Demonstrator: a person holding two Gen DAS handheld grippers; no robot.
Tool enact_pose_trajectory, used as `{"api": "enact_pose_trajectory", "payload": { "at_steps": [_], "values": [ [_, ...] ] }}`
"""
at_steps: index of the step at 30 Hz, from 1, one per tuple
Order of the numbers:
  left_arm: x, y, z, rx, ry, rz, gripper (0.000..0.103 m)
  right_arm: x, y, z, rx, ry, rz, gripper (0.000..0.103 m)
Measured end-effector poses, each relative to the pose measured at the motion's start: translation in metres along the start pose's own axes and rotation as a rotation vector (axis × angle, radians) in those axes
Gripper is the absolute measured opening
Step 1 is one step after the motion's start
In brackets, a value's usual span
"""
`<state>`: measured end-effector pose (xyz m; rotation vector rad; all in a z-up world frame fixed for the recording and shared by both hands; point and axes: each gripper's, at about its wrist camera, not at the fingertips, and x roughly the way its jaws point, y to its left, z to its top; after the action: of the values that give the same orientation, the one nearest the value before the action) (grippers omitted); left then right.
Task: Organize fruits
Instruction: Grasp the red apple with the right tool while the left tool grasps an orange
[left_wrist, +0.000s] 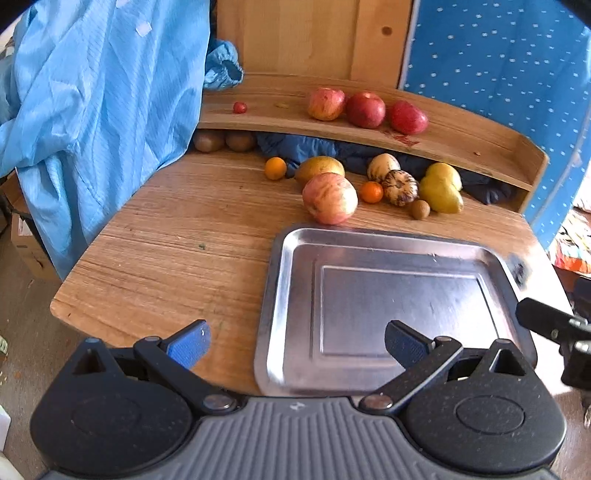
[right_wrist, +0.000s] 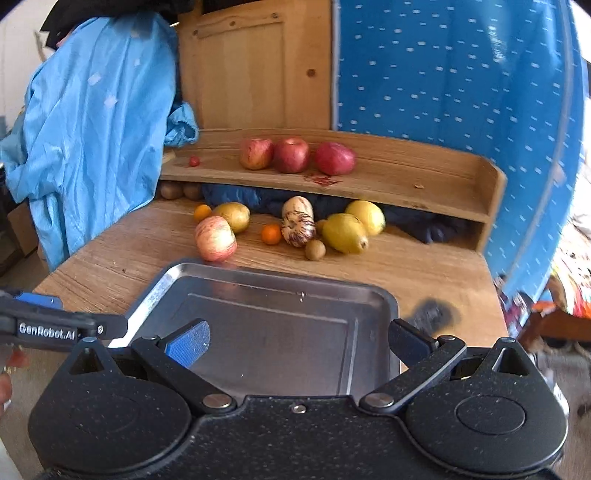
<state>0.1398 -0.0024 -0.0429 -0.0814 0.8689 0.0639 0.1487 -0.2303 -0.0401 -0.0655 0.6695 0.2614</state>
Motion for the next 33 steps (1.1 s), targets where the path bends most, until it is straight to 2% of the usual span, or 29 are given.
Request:
{"api": "enact_pose_trajectory", "payload": {
  "at_steps": [3,9,17,22,29,33],
  "values": [
    [0.01,-0.001,0.01,-0.034,0.018,0.029,0.102,0.011,-0.005,0.005,-0.037,0.01,0.04,0.102],
    [0.028,0.002,0.026,-0.104,0.042,0.063,0.102,0.027,-0.016,0.009,-0.056,0.014,0.065,0.102],
    [0.049,0.011,0.053,-0.152,0.056,0.049,0.102,0.044,-0.019,0.014,-0.053,0.032,0.071,0.102],
    [0.069,0.036,0.081,-0.216,0.043,0.017,0.102,0.06,-0.01,0.022,-0.033,0.041,0.071,0.102],
    [0.111,0.075,0.132,-0.165,0.076,0.008,0.102,0.1,0.033,0.045,-0.013,0.065,0.069,0.102],
    [0.145,0.089,0.154,-0.069,0.137,-0.014,0.102,0.126,0.061,0.057,-0.023,0.083,0.028,0.102]
  ]
}}
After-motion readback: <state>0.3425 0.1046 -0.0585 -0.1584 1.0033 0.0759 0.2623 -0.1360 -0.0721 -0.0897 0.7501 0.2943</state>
